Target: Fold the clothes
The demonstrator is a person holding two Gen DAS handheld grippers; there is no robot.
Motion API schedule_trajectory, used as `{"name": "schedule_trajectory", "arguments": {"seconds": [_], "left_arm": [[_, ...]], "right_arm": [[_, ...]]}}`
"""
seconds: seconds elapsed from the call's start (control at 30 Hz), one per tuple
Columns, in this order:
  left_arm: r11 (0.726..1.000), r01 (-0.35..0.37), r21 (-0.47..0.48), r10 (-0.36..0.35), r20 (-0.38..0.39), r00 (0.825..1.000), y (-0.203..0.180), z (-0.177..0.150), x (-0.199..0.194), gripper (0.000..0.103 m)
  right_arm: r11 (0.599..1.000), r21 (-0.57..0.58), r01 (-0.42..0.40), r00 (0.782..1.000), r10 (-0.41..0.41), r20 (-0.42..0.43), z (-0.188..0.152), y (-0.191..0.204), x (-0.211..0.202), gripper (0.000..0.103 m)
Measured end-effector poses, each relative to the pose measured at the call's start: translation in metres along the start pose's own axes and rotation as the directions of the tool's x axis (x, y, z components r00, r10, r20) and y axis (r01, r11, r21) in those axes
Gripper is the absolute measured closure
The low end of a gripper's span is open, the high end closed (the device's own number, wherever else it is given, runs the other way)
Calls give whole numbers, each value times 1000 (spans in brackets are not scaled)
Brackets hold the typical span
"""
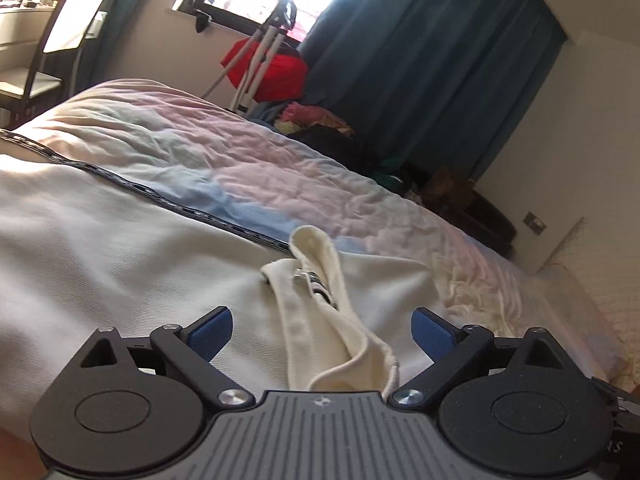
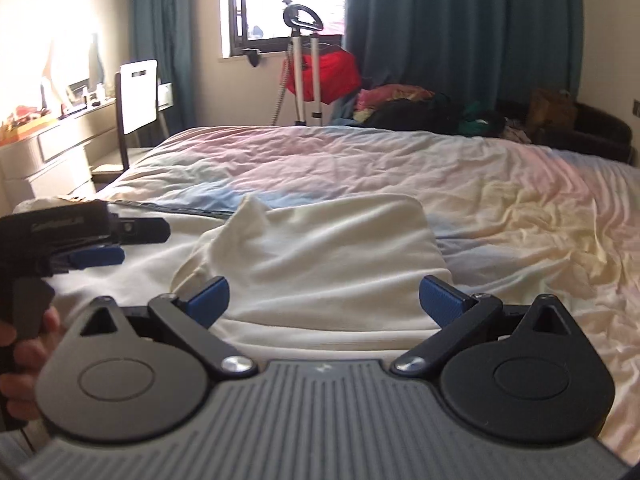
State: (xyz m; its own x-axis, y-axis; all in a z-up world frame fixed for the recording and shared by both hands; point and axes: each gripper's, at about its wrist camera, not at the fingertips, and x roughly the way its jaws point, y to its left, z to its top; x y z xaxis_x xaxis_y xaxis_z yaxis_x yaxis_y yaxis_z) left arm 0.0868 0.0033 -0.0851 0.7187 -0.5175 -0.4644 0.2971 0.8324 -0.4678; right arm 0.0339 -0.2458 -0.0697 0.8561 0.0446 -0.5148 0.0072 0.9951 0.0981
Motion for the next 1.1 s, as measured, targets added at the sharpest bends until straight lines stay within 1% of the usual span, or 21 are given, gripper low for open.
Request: {"name": "schedule_trajectory", "arguments": {"seconds": [0.03, 0.07, 0.1, 0.17, 0.23, 0.27, 0.33, 0.4, 0.53, 0.57, 0.6, 0.63, 0.67, 0.7, 0.77, 0.83, 0.9, 0.97, 1.03, 1.07, 1.1], "left_arm": [[1000, 22, 18, -22, -21, 1000, -4, -2, 7, 6], [998, 40, 38, -38, -42, 998, -8, -4, 15, 9], [997, 51, 61, -47, -65, 997, -11, -6, 22, 16], [991, 84, 103, -74, -104, 992, -18, -9, 32, 23], [980, 143, 141, -125, -130, 984, -25, -13, 37, 28], [974, 151, 170, -129, -136, 982, -29, -15, 38, 32], [960, 145, 239, -114, -139, 984, -37, -20, 38, 39], [954, 128, 270, -83, -172, 982, -39, -23, 43, 40], [962, 91, 259, -30, -230, 973, -34, -27, 52, 42], [964, 85, 251, -25, -233, 972, -32, -27, 53, 46], [967, 78, 241, -19, -235, 972, -31, -25, 53, 53], [971, 70, 228, -14, -238, 971, -29, -23, 53, 59], [975, 69, 210, -17, -240, 971, -27, -20, 52, 77], [979, 71, 189, -24, -241, 970, -25, -17, 50, 83], [986, 75, 151, -37, -237, 971, -22, -10, 45, 87], [989, 76, 124, -47, -222, 974, -23, -3, 37, 88], [992, 125, 4, -121, -222, 967, -18, 5, 29, 89], [975, 176, -138, -204, -228, 952, -11, 8, 24, 90], [936, 208, -284, -282, -250, 926, -1, 2, 21, 90], [926, 197, -323, -289, -268, 919, 4, -5, 22, 90], [923, 175, -344, -282, -291, 914, 9, -12, 24, 89]], "right_arm": [[999, 38, 10, 1000, -9, -14, 0, -9, 4, 0], [998, 67, 20, 999, -18, -28, 1, -17, 7, 0], [995, 94, 29, 999, -25, -42, 1, -25, 11, 0], [989, 137, 46, 997, -38, -62, 1, -37, 19, 0], [986, 154, 58, 997, -48, -67, 0, -44, 26, 0], [986, 155, 62, 996, -51, -73, -1, -46, 29, 0], [985, 163, 62, 994, -46, -98, -2, -48, 38, 0], [983, 180, 49, 993, -29, -115, -3, -48, 43, 0], [985, 167, 43, 990, -19, -139, -4, -42, 52, 0], [986, 161, 42, 989, -19, -144, -5, -40, 54, 0], [987, 157, 41, 989, -18, -149, -6, -39, 55, 0], [987, 153, 40, 988, -16, -155, -6, -38, 56, 0], [988, 148, 41, 987, -17, -159, -7, -37, 57, 0], [989, 143, 44, 987, -21, -159, -7, -36, 58, 0], [990, 133, 48, 987, -27, -157, -7, -34, 58, 0], [990, 130, 49, 988, -29, -151, -7, -33, 58, 0], [990, 132, 51, 990, -32, -141, -7, -33, 57, 0], [990, 130, 57, 991, -41, -127, -6, -34, 54, 0], [989, 128, 67, 992, -52, -114, -5, -34, 52, 0], [989, 128, 71, 992, -57, -111, -5, -35, 52, 0], [989, 126, 74, 992, -59, -116, -5, -35, 53, 0]]}}
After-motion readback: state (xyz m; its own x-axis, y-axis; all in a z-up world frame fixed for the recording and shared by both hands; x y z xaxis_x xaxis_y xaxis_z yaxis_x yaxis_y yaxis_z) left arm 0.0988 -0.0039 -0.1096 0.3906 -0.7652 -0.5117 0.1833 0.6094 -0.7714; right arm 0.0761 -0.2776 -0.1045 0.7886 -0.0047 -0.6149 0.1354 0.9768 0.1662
